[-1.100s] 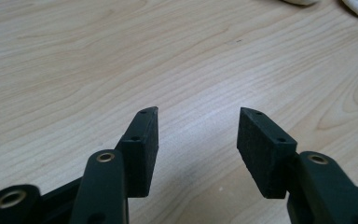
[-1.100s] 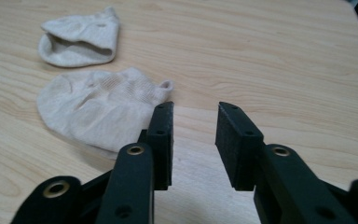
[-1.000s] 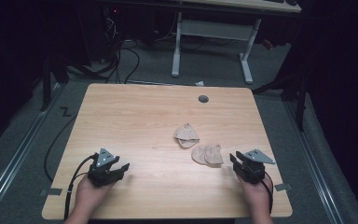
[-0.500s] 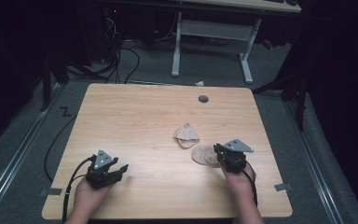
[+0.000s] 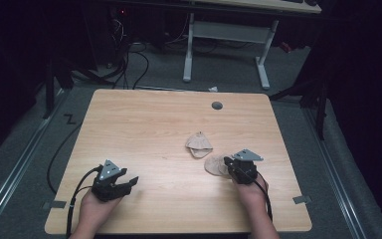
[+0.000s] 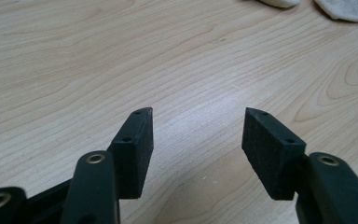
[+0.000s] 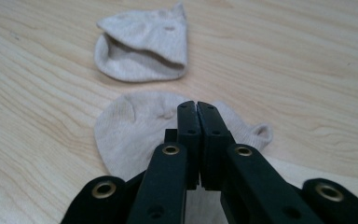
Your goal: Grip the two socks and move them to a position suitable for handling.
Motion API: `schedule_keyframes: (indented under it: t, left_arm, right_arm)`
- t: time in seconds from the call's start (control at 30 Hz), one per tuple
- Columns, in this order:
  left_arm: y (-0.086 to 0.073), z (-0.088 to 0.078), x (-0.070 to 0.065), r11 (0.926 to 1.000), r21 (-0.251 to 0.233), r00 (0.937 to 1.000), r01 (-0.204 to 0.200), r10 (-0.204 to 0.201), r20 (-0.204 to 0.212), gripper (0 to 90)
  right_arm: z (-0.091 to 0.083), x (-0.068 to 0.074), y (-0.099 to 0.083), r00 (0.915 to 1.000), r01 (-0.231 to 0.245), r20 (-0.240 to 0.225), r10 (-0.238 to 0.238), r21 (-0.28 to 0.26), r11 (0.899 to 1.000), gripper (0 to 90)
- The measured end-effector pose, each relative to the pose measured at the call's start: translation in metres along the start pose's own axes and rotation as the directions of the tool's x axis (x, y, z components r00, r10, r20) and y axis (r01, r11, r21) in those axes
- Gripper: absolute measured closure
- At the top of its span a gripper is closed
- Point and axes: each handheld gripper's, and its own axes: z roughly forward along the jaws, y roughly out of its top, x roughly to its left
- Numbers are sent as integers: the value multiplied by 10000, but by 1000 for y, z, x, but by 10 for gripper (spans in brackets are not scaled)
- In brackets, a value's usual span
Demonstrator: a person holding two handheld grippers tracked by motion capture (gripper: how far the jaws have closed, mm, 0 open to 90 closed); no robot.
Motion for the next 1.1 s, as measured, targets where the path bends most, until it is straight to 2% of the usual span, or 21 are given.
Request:
schedule_keyframes:
  t: [0.2, 0.33, 0.73, 0.87, 1.1]
  left_arm:
    - [1, 1, 0, 10000, 24, 10000, 7, -7, 13, 431]
    - [1, 0, -1, 10000, 52, 10000, -16, 16, 49, 431]
    - [1, 1, -6, 9998, 55, 9997, -181, 180, 144, 428]
    - [1, 1, -7, 9997, 62, 9996, -222, 221, 173, 427]
    - [2, 3, -11, 9992, 138, 9990, -387, 384, 223, 423]
  right_arm:
    - [5, -5, -5, 9995, -228, -219, 236, 359, 9991, 898]
    - [15, -7, -10, 9995, -202, -222, 227, 1048, 9943, 896]
    - [16, -9, -13, 9978, -345, -530, 397, 960, 9948, 844]
    - [16, -6, -13, 9986, -212, -466, 259, 978, 9950, 827]
    - [15, -1, -14, 9971, 57, -765, 16, 940, 9956, 826]
